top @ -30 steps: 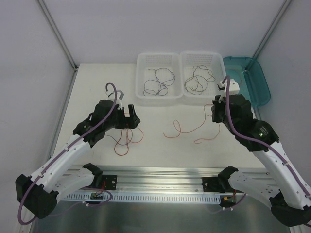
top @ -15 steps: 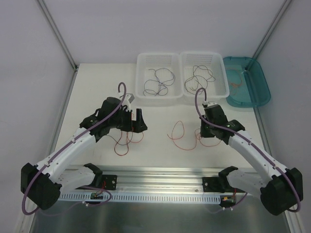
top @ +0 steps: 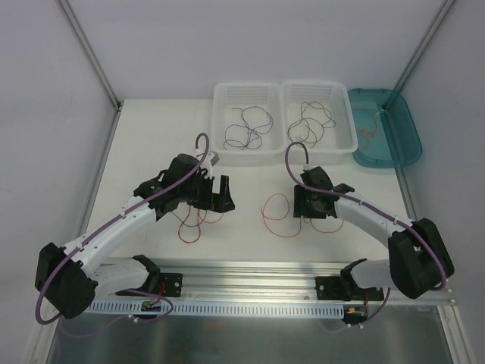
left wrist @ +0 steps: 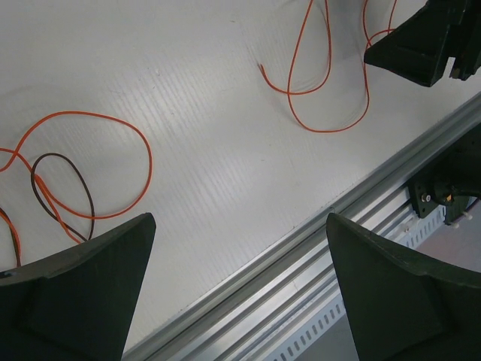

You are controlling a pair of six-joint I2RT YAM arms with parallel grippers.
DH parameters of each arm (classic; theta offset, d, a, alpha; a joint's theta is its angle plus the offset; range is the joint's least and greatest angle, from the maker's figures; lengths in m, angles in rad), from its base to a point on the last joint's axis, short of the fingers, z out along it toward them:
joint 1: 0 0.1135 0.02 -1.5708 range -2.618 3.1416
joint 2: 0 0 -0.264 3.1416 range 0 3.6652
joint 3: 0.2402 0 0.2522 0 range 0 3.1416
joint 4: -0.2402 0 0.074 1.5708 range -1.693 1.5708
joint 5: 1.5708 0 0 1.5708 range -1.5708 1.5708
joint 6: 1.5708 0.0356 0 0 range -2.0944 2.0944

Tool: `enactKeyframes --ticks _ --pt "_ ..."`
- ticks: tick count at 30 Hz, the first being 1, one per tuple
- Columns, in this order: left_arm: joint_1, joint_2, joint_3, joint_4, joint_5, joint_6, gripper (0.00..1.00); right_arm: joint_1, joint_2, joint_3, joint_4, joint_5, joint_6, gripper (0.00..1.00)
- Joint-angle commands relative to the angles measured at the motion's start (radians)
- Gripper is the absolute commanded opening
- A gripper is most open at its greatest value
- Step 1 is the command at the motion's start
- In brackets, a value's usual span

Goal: Untangle the cables

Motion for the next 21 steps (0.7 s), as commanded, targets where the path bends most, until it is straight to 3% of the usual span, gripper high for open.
enactKeyframes --ticks 1,6,11,17,21 --pt "-0.007 -0.004 0.021 0.014 -0.01 -0.007 0.99 0.04 0.011 0.015 0.017 0.109 0.08 0.59" --pt "-0.007 0.004 0.032 0.014 0.0 -0.004 0.99 0.102 0.065 0.057 -0.08 0.296 0.165 0.85" --pt "-0.007 0.003 0.027 0.014 -0.001 0.001 0.99 0.107 0.108 0.046 -0.074 0.302 0.194 0.86" --pt "-0.007 -0.017 0.009 0.012 -0.01 0.002 0.99 0.107 0.165 0.028 -0.006 0.259 0.2 0.74" --pt "-0.008 -0.036 -0.004 0.012 -0.021 0.008 0.99 0.107 0.183 0.011 0.024 0.239 0.196 0.47"
